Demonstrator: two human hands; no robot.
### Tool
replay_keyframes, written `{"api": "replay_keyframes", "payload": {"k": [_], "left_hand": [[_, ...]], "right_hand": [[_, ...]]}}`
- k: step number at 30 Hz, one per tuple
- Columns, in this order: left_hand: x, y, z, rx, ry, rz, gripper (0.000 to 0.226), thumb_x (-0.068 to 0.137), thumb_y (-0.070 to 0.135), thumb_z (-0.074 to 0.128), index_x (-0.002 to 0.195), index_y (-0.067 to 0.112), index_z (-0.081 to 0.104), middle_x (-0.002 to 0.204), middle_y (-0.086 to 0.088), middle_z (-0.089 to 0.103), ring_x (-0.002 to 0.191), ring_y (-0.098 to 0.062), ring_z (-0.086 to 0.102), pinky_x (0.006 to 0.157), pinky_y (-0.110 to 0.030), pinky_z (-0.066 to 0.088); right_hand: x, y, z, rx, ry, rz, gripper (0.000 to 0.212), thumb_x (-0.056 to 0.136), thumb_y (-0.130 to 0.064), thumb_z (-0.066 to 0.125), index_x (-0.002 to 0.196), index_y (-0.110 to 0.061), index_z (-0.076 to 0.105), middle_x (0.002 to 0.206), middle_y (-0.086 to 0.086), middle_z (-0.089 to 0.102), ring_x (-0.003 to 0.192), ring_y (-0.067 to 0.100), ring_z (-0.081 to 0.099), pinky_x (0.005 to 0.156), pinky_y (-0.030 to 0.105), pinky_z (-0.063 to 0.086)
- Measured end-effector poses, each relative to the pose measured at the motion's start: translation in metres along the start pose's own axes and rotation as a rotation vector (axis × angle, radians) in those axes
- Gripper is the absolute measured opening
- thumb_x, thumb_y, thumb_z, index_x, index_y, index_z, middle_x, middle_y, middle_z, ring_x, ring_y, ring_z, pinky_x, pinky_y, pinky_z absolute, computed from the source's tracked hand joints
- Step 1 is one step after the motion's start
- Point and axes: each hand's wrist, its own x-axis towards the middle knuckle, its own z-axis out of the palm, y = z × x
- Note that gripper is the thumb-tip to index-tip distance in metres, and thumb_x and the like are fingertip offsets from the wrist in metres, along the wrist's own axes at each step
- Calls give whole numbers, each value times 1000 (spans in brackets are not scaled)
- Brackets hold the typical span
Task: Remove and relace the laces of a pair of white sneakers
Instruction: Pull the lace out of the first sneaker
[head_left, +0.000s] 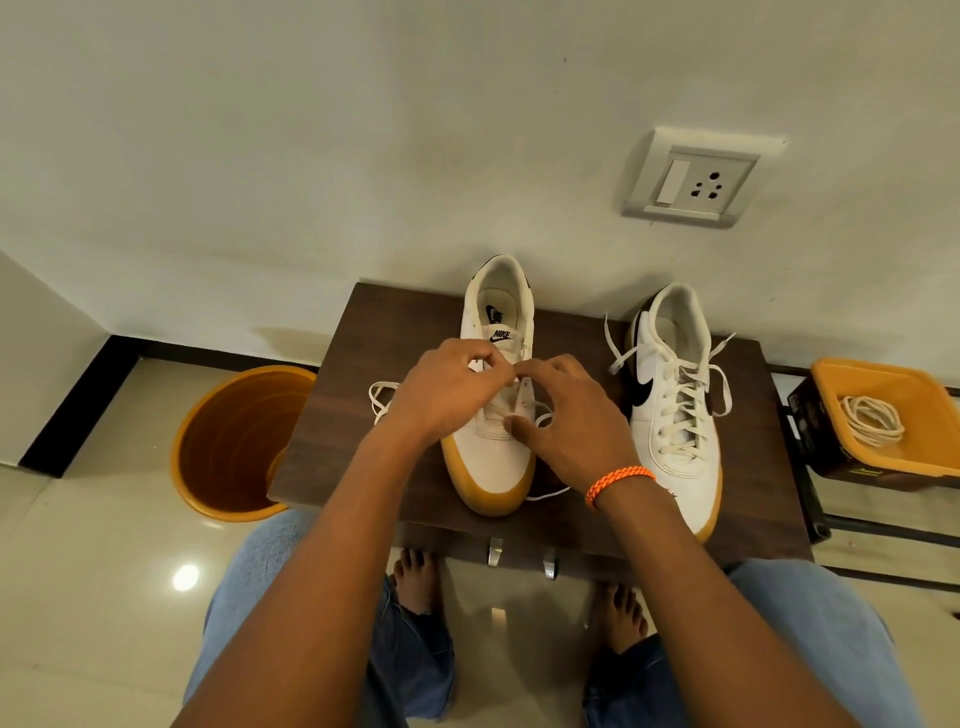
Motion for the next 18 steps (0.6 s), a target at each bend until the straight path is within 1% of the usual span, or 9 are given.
{"api": "replay_keyframes", "payload": {"k": [1, 2, 5, 8, 11, 13, 16, 17, 18], "left_hand": [[2, -3, 4, 51, -8, 4, 15, 95, 39, 68, 82, 34, 74, 96, 9, 75, 89, -11, 70, 82, -39, 60], [3, -5, 7, 85, -6, 9, 14, 95, 39, 70, 83, 35, 75, 97, 9, 76, 91, -11, 71, 85, -42, 61], [5, -9, 11, 174, -18, 14, 15, 95, 33, 71, 89, 28, 83, 88, 5, 78, 85, -16, 73, 84, -49, 62], [2, -7, 17, 197, -78, 24, 17, 94, 25, 69, 101, 29, 84, 91, 6, 79, 84, -16, 72, 83, -48, 61], [2, -4, 21, 235, -30, 17, 18, 94, 22, 71, 106, 28, 84, 98, 4, 79, 88, -18, 71, 85, -44, 61], [3, -4, 19, 251, 14, 14, 17, 94, 22, 73, 106, 27, 84, 101, 4, 80, 88, -16, 71, 84, -39, 61], [3, -4, 16, 219, 24, -3, 17, 93, 17, 73, 101, 24, 85, 98, 3, 81, 88, -15, 72, 82, -35, 60], [3, -2, 14, 197, 29, -21, 16, 93, 14, 73, 97, 23, 85, 96, 3, 80, 88, -15, 72, 80, -34, 60], [2, 0, 11, 150, 39, -42, 17, 91, 11, 73, 91, 22, 85, 92, 4, 80, 85, -13, 71, 75, -30, 58]], "right_hand": [[0, 0, 0, -2, 6, -3, 54, 86, -44, 80, 135, -39, 58, 129, -7, 53, 102, 13, 62, 80, 31, 59], [0, 0, 0, -1, 9, -8, 54, 87, -43, 80, 136, -39, 57, 128, -7, 53, 101, 13, 62, 79, 31, 59], [0, 0, 0, 8, 12, -18, 50, 89, -42, 77, 135, -39, 59, 127, -7, 53, 99, 14, 62, 76, 30, 59], [0, 1, 2, 14, 17, -17, 49, 90, -39, 77, 135, -38, 59, 127, -7, 53, 99, 15, 63, 77, 32, 60], [1, 1, 2, 11, 14, -13, 50, 89, -39, 77, 135, -39, 58, 126, -7, 52, 99, 16, 64, 78, 33, 61], [0, 1, 1, 10, 12, -21, 49, 89, -42, 77, 134, -40, 59, 125, -7, 53, 97, 15, 63, 76, 34, 61], [0, -1, 1, -2, 21, -30, 47, 89, -47, 76, 133, -42, 58, 125, -8, 54, 97, 14, 64, 75, 34, 61], [0, -1, 0, -5, 19, -26, 48, 89, -47, 76, 133, -42, 58, 126, -8, 54, 98, 14, 64, 75, 33, 61], [1, -2, -1, -9, 15, -20, 49, 88, -46, 77, 133, -41, 58, 127, -8, 54, 99, 14, 64, 75, 31, 60]]}}
